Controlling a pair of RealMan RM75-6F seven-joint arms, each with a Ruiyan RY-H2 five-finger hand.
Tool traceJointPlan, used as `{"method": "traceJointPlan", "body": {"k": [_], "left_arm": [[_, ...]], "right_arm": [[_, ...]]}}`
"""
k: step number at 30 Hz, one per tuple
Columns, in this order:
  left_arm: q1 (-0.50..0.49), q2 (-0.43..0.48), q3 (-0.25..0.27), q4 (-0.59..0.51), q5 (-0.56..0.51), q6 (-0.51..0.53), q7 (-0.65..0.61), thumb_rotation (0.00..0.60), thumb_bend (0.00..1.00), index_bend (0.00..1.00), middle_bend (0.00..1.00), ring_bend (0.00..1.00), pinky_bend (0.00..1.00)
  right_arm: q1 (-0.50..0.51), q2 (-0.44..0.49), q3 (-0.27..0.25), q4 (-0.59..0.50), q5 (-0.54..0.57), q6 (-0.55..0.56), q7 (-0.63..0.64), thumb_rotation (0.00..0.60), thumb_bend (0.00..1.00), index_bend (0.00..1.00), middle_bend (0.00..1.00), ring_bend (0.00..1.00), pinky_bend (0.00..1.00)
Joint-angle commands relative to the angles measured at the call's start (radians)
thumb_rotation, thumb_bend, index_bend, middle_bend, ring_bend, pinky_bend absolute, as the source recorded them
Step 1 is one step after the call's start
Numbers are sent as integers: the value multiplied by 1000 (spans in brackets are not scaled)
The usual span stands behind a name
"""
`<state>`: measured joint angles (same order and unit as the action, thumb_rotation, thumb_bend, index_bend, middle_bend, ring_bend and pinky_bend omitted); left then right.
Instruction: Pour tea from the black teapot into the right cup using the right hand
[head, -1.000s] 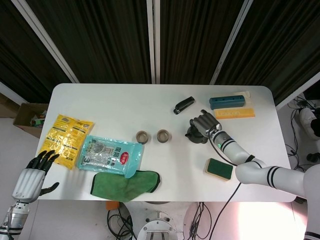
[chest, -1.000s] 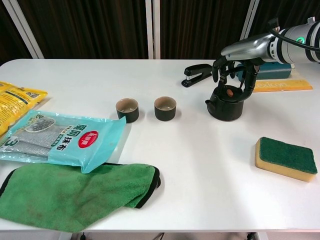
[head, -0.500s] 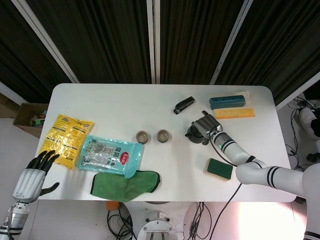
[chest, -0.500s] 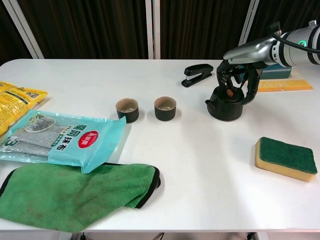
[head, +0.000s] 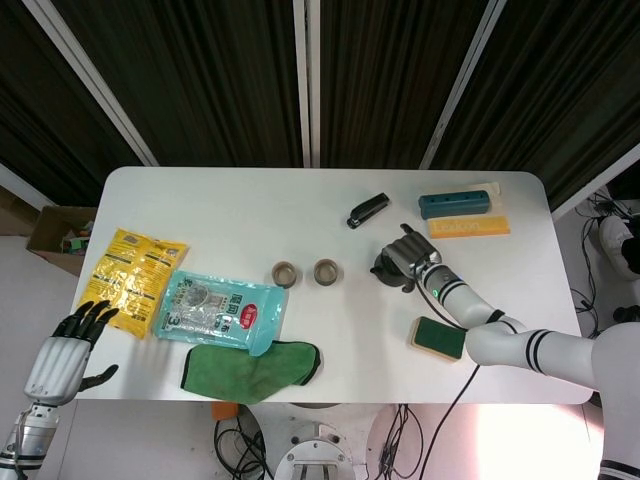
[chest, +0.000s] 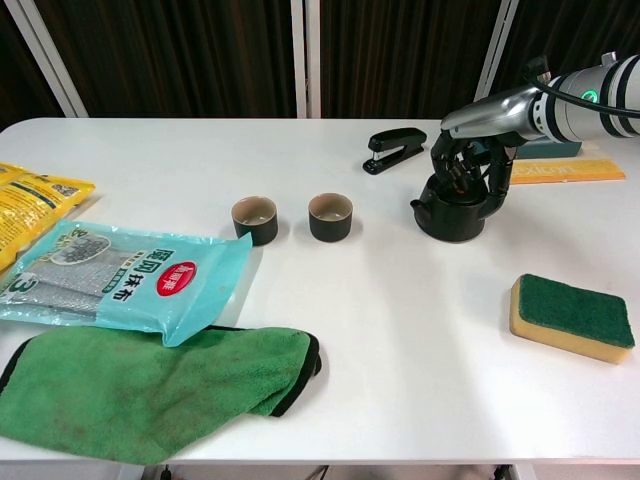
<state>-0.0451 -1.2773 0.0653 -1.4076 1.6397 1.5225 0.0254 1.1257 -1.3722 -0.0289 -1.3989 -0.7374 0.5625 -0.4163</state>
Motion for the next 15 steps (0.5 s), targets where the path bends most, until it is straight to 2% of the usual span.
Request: {"method": "traceJointPlan", "body": {"k": [1, 15], "left_arm": [[-1, -1, 1, 1, 1, -2, -1, 600, 129, 165, 94, 73, 231], [1, -3, 2, 5, 3, 2, -1, 600, 129, 166, 94, 73, 231]], "right_arm": [[2, 2, -3, -3, 1, 3, 0, 600, 19, 520, 515, 453, 45], [13, 14, -33, -24, 17, 12, -16, 600, 19, 600, 564, 500, 30]]}}
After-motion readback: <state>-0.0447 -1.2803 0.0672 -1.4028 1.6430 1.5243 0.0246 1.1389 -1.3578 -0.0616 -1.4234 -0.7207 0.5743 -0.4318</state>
